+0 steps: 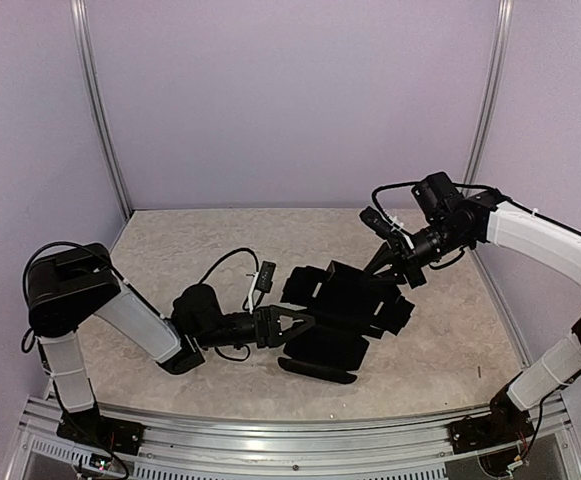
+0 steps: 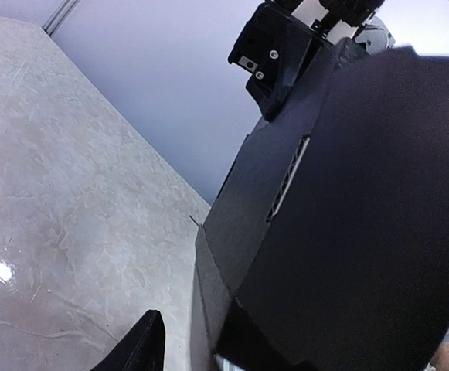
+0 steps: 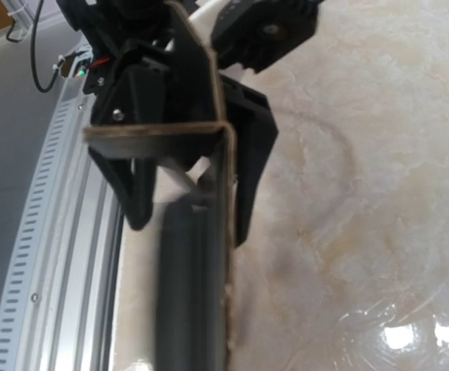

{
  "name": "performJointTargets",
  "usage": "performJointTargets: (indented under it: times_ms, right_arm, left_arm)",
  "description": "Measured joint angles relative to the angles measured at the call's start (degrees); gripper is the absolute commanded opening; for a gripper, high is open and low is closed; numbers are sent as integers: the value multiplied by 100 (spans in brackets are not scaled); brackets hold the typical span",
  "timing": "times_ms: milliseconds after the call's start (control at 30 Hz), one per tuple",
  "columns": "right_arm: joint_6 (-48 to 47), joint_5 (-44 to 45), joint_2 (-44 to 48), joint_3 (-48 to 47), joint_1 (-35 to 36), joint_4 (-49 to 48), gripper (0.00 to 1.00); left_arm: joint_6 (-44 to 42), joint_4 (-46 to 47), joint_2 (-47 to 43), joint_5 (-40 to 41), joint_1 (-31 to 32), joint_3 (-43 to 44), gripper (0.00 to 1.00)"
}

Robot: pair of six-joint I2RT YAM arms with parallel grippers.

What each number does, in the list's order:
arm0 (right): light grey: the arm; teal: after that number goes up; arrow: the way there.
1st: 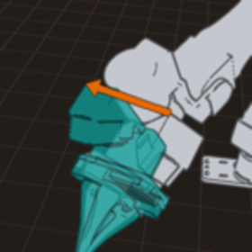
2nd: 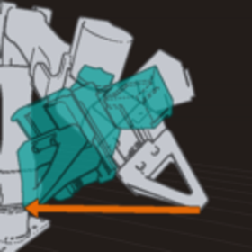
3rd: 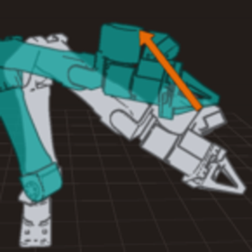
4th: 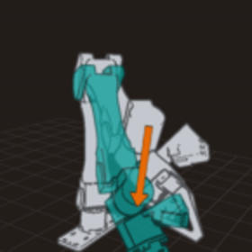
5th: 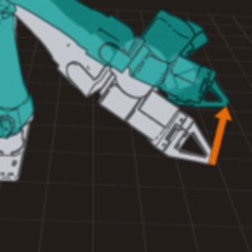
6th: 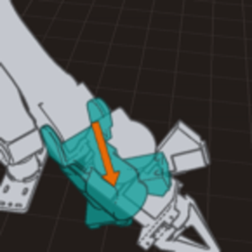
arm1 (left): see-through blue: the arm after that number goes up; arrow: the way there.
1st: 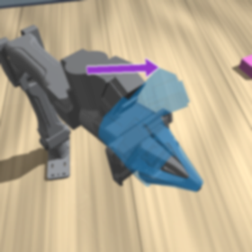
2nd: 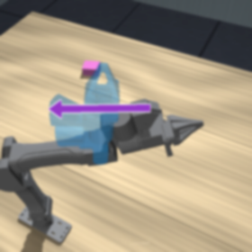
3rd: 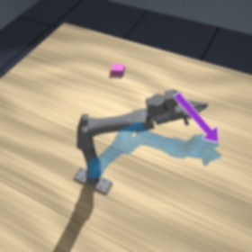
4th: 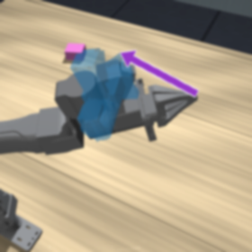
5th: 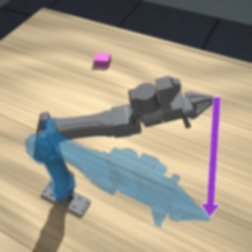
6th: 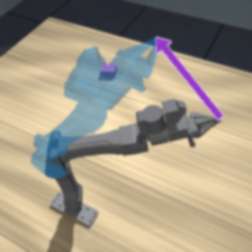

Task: Fold the paper box

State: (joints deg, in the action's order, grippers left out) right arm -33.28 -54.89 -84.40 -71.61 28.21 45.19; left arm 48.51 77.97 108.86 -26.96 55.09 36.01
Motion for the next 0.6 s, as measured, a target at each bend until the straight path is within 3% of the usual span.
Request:
performJointTargets:
  times_ms: [100, 367, 467, 600]
  right_arm:
    - [0, -72, 0, 0, -20, -11, 0]
    - [-13, -129, 0, 0, -63, -9, 0]
    - [-28, -138, 0, 0, -63, -7, 0]
    - [-37, -149, -2, 0, -63, -4, 0]
  left_arm:
    - [-212, -50, -293, 31, 55, -304, 64]
    - [-787, -52, -1799, 527, 96, -1532, 62]
    - [-890, -26, -1930, 719, 81, -1456, 60]
    - [-841, -13, -1589, 785, 20, -1113, 50]
